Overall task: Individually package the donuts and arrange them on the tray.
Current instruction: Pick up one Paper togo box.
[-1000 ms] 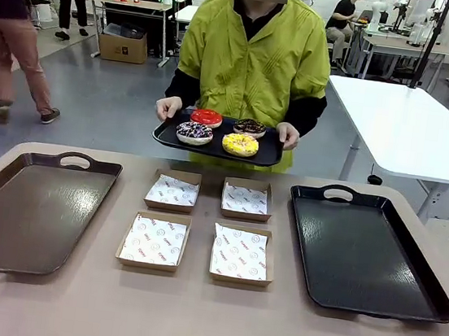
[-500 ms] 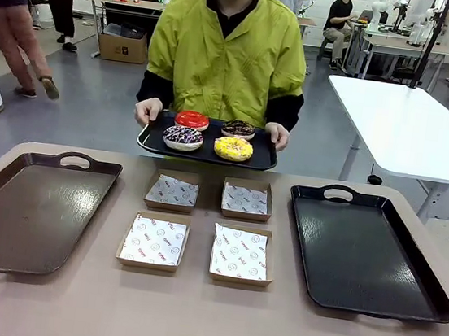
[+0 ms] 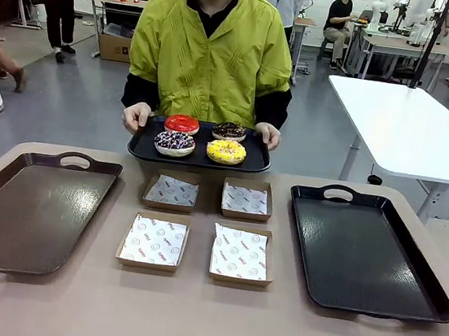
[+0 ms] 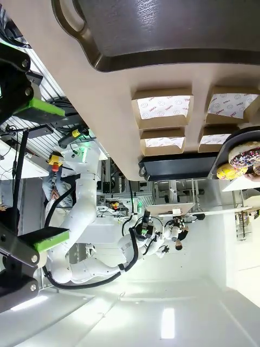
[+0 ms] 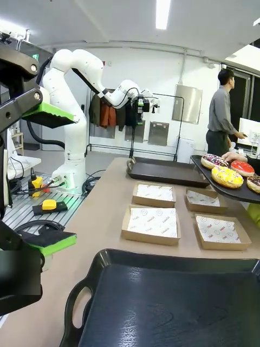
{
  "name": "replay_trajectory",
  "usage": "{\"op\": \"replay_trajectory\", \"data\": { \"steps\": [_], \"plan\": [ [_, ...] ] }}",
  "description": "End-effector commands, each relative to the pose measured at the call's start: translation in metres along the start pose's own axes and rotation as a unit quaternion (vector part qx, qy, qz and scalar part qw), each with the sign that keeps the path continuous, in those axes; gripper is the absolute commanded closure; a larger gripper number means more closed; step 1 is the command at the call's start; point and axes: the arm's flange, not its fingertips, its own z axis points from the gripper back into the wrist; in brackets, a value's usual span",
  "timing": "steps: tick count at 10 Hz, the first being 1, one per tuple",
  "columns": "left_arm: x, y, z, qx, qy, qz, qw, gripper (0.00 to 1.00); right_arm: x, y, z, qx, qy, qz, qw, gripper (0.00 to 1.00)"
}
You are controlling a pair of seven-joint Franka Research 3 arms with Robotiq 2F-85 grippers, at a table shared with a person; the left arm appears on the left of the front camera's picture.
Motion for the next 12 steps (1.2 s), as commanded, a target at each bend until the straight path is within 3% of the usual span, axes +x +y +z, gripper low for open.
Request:
{"op": "replay_trajectory", "data": {
  "steps": [1,11,12],
  "plan": [
    [0.000,-0.001,0.000,-0.003,-0.003,0.002,1.000,0.00,0.001,0.000,0.000,0.009,-0.001,0.005,1.000,0.00],
    [0.000,0.000,0.000,0.000,0.000,0.000,1.000,0.00,0.001,0.000,0.000,0.009,-0.001,0.005,1.000,0.00],
    [0.010,-0.029,-0.020,0.059,-0.004,-0.014,0.998,0.00,0.001,0.000,0.000,0.009,-0.001,0.005,1.000,0.00]
  ]
}}
